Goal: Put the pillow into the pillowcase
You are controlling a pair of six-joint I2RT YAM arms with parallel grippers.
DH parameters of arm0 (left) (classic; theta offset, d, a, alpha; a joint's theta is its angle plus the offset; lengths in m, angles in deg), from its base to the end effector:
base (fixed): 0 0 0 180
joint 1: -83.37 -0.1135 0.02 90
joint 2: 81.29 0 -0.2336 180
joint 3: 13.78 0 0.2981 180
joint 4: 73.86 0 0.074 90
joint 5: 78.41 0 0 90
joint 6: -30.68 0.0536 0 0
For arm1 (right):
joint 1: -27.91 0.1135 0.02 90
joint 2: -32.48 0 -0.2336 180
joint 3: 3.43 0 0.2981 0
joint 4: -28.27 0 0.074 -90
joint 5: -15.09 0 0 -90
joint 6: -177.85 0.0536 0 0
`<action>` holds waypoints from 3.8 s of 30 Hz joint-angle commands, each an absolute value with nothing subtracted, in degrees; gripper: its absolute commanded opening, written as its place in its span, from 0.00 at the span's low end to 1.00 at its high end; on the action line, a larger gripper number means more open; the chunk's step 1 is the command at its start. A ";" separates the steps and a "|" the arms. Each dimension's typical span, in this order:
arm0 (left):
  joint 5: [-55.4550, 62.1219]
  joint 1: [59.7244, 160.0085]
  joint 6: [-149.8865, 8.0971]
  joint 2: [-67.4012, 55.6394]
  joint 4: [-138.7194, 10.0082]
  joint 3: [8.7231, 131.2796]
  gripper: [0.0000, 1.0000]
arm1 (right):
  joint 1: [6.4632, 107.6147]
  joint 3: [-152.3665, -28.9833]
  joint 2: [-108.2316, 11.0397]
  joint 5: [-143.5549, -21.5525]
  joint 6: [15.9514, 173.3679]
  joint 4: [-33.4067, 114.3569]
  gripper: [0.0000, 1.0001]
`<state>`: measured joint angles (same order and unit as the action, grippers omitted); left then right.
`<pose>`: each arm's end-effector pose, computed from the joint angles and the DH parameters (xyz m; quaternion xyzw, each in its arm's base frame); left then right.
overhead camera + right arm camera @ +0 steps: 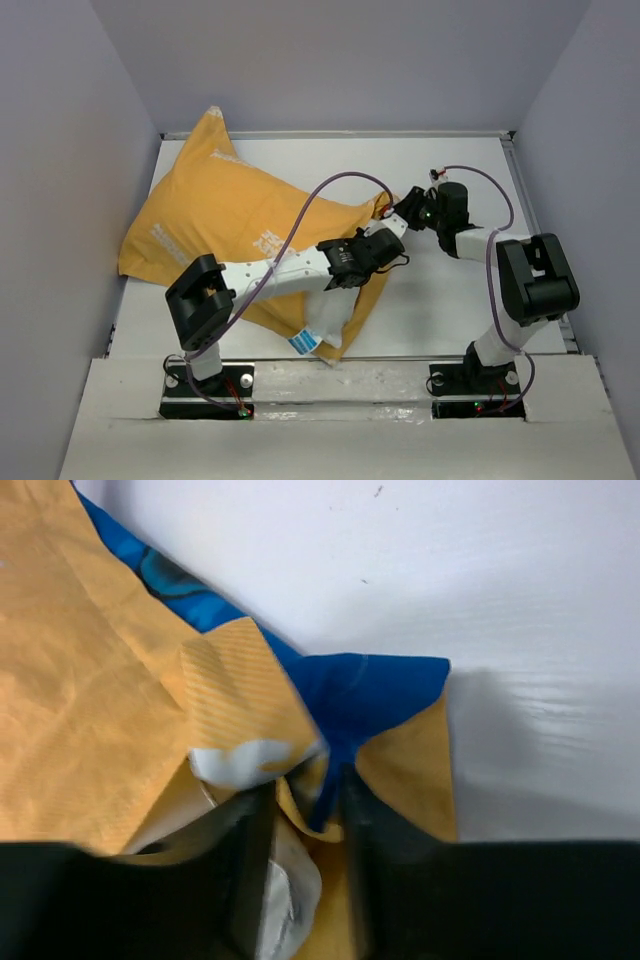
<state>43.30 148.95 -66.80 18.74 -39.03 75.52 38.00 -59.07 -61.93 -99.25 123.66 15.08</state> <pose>0.2064 -0.3865 0.2026 0.3421 0.8287 -0.0133 0.4429 0.3714 0.0885 0.1067 0.0745 0.8313 0.3674 0.4103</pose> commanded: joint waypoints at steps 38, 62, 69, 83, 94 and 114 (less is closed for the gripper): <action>35.09 126.52 -65.99 11.09 -67.52 72.01 0.00 | 26.24 -85.63 -36.08 -91.41 104.81 59.83 0.67; 4.83 115.80 -82.61 10.21 -80.88 70.34 0.00 | 54.45 -70.06 -61.88 -74.23 116.06 32.42 0.48; 4.39 115.36 -82.69 9.86 -81.41 69.81 0.00 | 57.18 -76.12 -71.48 -65.69 114.39 33.55 0.56; 8.25 115.27 -81.29 10.82 -81.94 69.81 0.00 | 61.13 -76.75 -71.85 -54.08 113.07 37.86 0.00; 25.04 113.43 -71.36 21.18 -83.61 78.33 0.00 | 61.13 -56.11 -40.61 -69.89 110.97 43.83 0.00; 28.02 115.26 -68.72 15.06 -94.05 54.54 0.00 | 61.13 -67.77 -7.33 -46.75 107.54 62.99 0.00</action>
<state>17.75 116.88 -70.47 19.51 -90.85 62.69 61.15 -61.26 -11.68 -64.65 109.69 60.52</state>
